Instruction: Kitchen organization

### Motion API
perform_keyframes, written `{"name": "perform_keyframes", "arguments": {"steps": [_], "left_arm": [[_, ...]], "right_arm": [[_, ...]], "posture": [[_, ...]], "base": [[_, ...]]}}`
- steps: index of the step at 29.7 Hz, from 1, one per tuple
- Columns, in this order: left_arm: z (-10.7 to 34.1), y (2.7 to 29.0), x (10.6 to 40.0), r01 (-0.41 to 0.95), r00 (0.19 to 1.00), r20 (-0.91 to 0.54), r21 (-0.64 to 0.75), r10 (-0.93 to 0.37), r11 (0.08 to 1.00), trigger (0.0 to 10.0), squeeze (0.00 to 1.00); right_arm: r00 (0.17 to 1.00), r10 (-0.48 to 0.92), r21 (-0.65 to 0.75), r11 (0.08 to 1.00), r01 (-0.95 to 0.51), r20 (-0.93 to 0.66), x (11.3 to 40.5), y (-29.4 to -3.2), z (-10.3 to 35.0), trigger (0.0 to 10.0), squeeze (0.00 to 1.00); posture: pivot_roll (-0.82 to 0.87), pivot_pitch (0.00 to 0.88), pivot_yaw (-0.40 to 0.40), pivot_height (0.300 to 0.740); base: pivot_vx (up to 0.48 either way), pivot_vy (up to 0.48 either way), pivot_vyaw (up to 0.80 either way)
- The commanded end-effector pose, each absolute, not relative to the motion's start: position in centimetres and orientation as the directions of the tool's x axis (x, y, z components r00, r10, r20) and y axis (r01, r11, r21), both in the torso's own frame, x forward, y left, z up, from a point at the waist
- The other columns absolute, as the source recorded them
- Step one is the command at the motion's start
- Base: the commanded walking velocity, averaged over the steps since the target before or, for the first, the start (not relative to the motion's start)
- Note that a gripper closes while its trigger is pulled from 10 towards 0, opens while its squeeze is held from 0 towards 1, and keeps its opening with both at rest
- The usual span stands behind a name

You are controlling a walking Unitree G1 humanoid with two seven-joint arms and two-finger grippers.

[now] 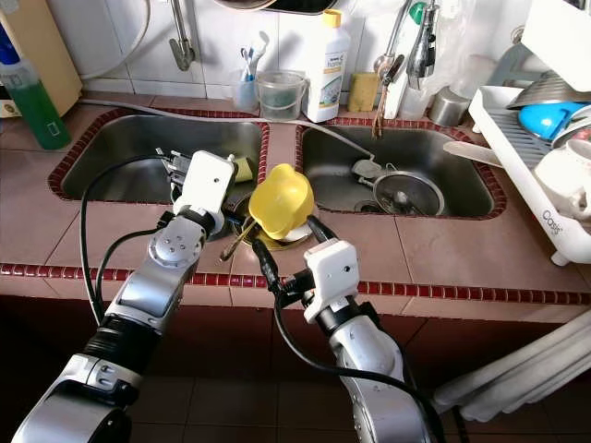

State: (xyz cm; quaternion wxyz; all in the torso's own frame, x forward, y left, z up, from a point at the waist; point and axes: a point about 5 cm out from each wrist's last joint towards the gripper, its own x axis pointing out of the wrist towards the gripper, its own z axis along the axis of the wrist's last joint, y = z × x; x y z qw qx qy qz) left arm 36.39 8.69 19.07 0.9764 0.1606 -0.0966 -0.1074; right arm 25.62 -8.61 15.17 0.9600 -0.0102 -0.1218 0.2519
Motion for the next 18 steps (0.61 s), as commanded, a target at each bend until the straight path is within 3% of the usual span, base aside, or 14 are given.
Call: {"name": "perform_keyframes", "arguments": {"steps": [1,18], "left_arm": [[20.1,8.7,36.4,0.178,0.950,0.186,0.334,-0.250,0.926,10.0,0.00],[24.4,8.9,35.9,0.221,0.897,0.303,0.323,-0.322,0.920,10.0,0.00]], "right_arm": [[0.839,0.492,-0.086,0.870,-0.486,0.232,25.8,-8.6,15.3,10.0,0.00],[0.833,0.495,-0.083,0.867,-0.491,0.247,26.4,-8.2,15.4,10.0,0.00]], "posture": [[-0.19,0.056,-0.021,0.740],[-0.17,0.038,-0.019,0.740]], "base": [[0.000,0.000,0.00],[0.000,0.000,0.00]]}}
